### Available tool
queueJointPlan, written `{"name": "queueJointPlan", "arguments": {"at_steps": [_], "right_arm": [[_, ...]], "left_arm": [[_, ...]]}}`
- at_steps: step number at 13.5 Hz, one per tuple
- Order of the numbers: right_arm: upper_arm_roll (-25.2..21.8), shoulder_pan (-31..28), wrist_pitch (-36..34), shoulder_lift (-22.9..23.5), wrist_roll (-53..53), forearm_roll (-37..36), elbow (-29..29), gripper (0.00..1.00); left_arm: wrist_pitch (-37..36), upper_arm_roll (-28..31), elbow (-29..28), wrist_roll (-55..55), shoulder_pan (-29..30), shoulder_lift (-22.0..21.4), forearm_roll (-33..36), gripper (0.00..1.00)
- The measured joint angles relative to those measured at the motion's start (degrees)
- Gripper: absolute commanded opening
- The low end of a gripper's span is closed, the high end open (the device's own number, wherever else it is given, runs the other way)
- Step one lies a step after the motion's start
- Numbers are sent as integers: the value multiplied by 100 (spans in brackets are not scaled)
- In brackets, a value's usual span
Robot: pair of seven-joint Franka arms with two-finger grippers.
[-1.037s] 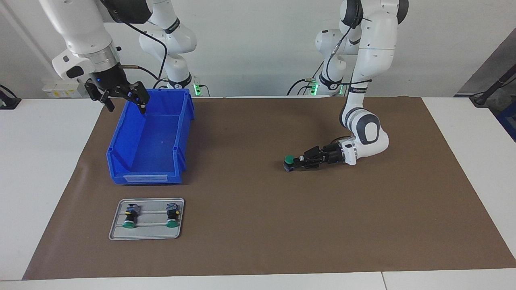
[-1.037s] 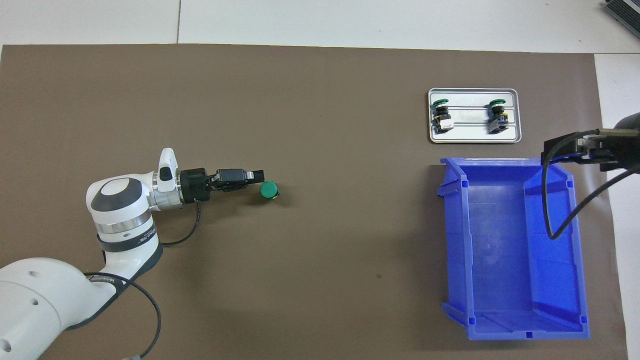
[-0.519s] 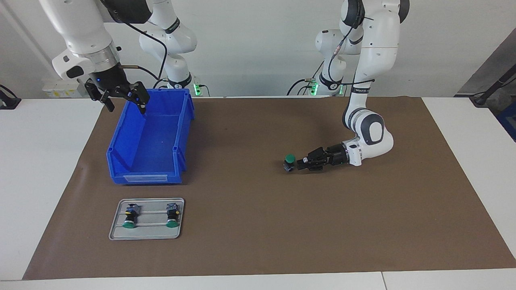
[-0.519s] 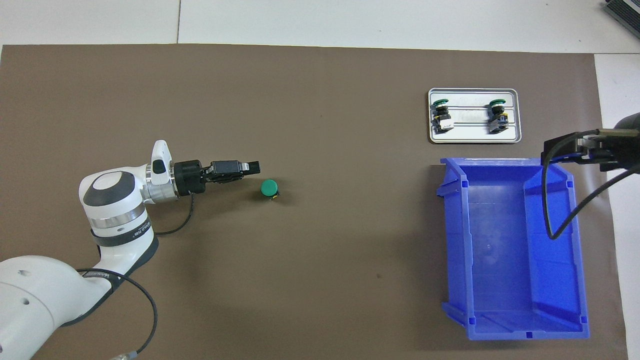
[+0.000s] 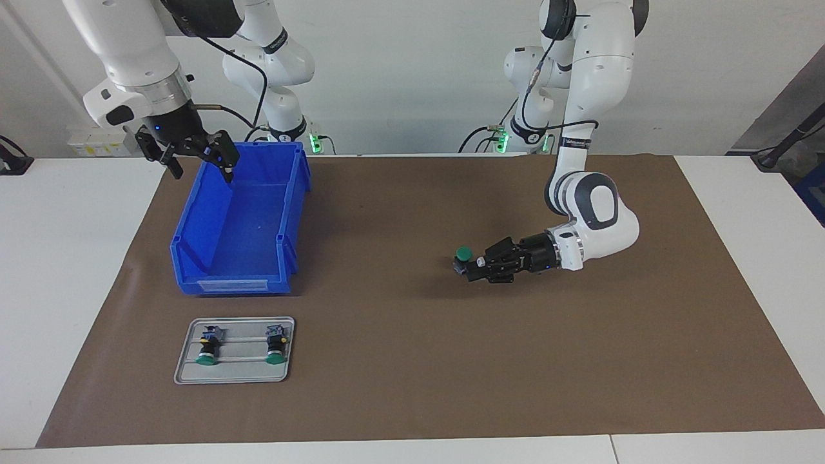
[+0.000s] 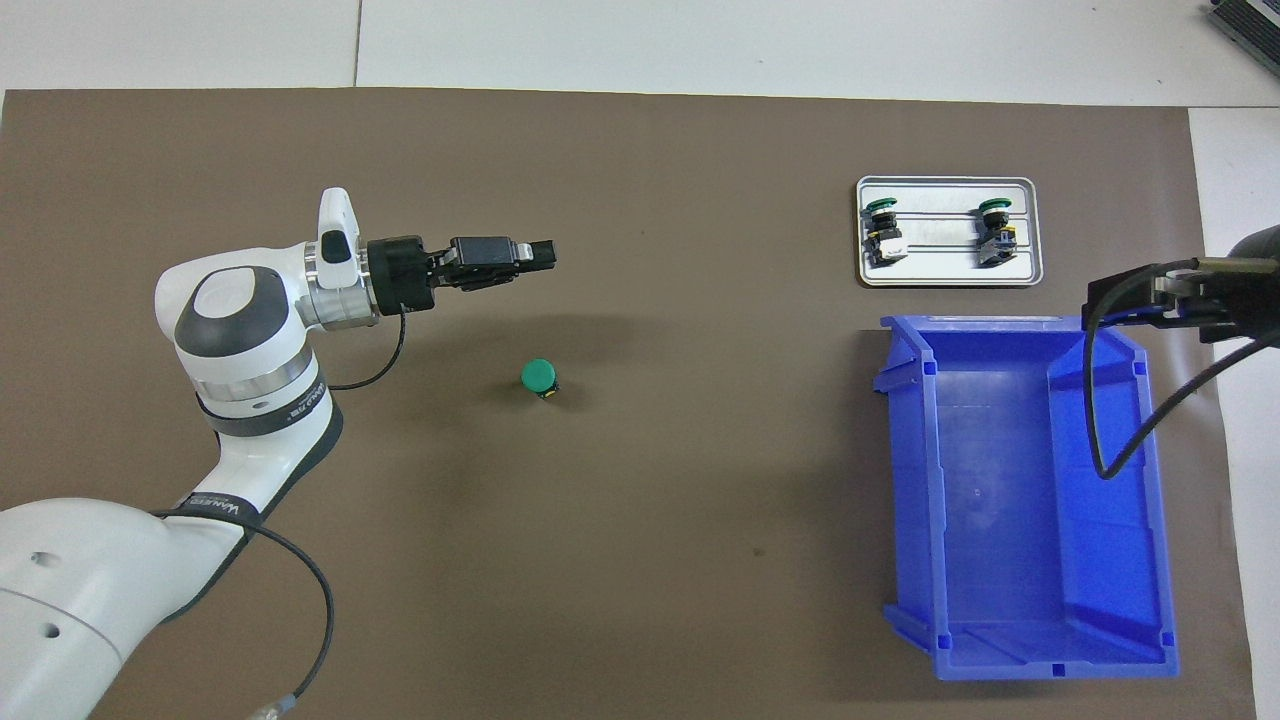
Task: Place and press button with both arms
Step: 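Draw the open left gripper back away from the button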
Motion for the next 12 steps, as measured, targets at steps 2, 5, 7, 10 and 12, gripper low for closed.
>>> {"name": "queueJointPlan", "arguments": {"at_steps": [2, 5, 7, 10, 12], "right_arm": [[0, 0, 0, 0, 0, 0, 0, 100], [0, 0, 0, 0, 0, 0, 0, 100], [0, 0, 0, 0, 0, 0, 0, 100], [0, 0, 0, 0, 0, 0, 0, 100], [0, 0, 0, 0, 0, 0, 0, 100]], "left_arm": [[496, -41, 483, -879, -334, 0, 607, 36], [1202, -46, 982, -2010, -780, 6, 1523, 37], [1578, -44, 1158, -2687, -988, 6, 2345, 37], [1703, 28, 1284, -3575, -1035, -38, 3581, 38], [1698, 129, 1323, -4090, -1017, -140, 4404, 38]]}}
